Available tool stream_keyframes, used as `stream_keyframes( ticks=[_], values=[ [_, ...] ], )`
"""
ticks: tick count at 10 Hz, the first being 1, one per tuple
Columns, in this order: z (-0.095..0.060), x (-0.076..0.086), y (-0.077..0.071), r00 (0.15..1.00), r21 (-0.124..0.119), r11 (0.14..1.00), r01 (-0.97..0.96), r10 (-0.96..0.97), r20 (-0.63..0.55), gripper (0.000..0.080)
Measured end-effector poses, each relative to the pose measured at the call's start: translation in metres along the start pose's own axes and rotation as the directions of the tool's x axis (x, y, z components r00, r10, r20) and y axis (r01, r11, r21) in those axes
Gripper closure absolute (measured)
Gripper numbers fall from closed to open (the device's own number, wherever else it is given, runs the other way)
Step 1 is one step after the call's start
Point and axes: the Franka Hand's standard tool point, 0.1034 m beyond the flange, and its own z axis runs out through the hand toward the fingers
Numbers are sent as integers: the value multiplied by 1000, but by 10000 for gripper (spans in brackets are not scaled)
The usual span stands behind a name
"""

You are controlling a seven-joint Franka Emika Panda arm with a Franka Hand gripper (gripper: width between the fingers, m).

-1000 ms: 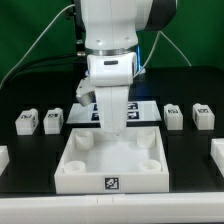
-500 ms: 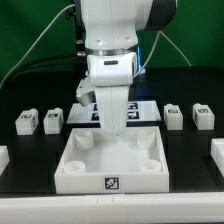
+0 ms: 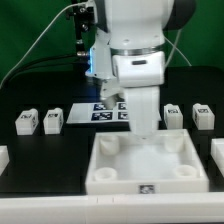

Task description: Assemble one leg

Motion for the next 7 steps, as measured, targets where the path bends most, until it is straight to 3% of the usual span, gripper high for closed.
stream_keyframes(
  ticks=[3, 7],
  values=[
    [3, 22, 16, 1000, -14, 1000, -4, 4, -17, 742],
    [3, 28, 18, 1000, -3, 1000, 10, -10, -19, 742]
  ],
)
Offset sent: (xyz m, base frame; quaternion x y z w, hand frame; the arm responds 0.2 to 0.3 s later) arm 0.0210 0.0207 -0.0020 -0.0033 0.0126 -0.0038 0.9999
